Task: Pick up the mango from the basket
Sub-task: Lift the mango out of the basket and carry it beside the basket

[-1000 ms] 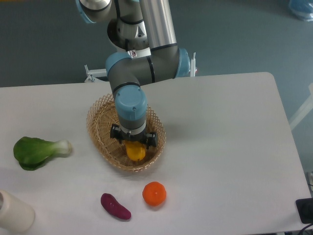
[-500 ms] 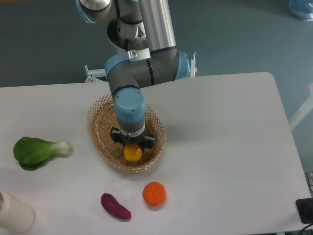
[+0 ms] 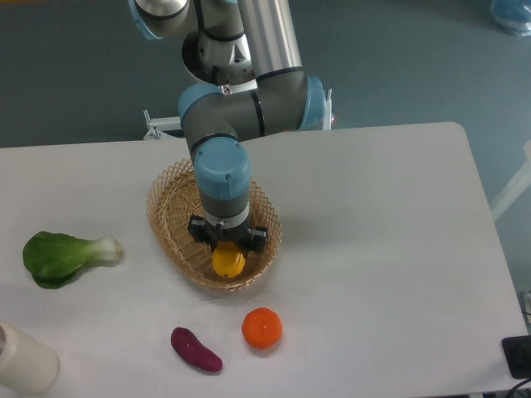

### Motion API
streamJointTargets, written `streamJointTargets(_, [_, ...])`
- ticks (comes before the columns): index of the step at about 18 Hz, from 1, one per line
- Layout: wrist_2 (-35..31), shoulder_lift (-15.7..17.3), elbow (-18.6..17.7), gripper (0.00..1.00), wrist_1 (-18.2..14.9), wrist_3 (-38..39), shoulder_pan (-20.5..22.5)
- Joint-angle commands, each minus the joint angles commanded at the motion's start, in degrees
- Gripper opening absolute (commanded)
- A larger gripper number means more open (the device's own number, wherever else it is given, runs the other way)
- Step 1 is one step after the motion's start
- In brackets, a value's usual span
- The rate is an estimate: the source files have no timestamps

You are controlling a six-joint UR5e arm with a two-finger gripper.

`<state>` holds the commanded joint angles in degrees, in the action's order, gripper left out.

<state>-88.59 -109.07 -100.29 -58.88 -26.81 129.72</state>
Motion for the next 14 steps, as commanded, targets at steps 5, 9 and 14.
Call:
streamJointTargets(5, [0.1, 1.5, 1.4, 0.43, -0.4, -5.1, 4.3])
streamJointTargets(9, [0.1, 1.6, 2.8, 0.43, 0.1, -10.4, 7.5])
streamJointTargets(14, [0.1, 0.3, 6.1, 0.43, 0.3, -16.7, 11.3])
